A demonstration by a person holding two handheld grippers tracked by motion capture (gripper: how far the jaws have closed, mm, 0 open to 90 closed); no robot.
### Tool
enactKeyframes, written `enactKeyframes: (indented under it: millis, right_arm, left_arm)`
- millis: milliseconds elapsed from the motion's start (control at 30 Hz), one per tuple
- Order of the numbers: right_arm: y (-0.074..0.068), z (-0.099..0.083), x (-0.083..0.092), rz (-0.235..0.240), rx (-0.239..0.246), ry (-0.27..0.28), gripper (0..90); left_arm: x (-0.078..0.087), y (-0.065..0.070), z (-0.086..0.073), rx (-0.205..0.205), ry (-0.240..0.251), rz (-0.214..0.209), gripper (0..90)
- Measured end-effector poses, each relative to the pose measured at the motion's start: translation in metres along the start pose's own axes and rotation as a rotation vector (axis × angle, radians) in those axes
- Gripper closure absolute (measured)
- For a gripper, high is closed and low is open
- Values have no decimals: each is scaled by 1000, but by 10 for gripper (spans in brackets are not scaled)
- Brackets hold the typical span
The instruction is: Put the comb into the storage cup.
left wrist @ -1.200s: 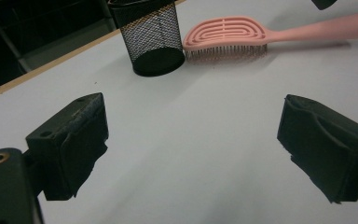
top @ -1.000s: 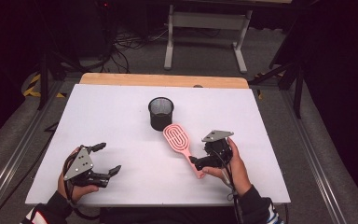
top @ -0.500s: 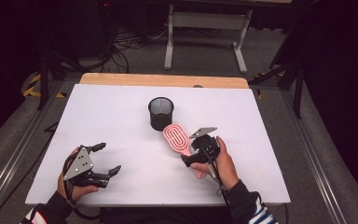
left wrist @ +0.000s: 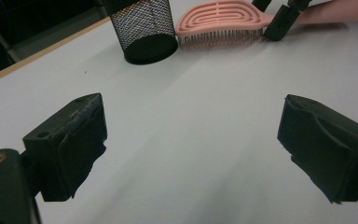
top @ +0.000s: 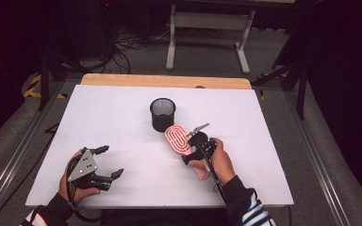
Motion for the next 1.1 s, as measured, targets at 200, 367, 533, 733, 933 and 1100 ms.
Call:
enactKeyframes:
  millis: [200,367,533,733,933,1100]
  right_arm:
    - [-3,0,2,13,34,1,317]
    - [-4,-1,5,24,49,21,481]
    - [-3,-3,7,31,64,33,603]
    - [-1,-6,7,36,69,54,674]
    - [0,-9,9,37,80,75,687]
    - [2,-12,16,33,77,115,689]
  left_arm:
    - [-4,0,-1,-2,-23,-14,86]
    - [-6,1,-1,-13,-37,-19,87]
    - [-7,2,-1,-21,-53,-27,94]
    - [-7,2,-1,-23,-58,-33,94]
    - [-7,2,-1,-23,-57,-33,94]
    - [-7,2,-1,-19,-55,-32,94]
Point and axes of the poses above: each handheld gripper's, and its own axes: x roughly backward along the jaws, z roughly out of its top, y roughly to its right, the point moved 1 cm from there along -x, roughly forward along the jaws, and after that the axes turned 7 degrees about -y, right-handed, at the moved point
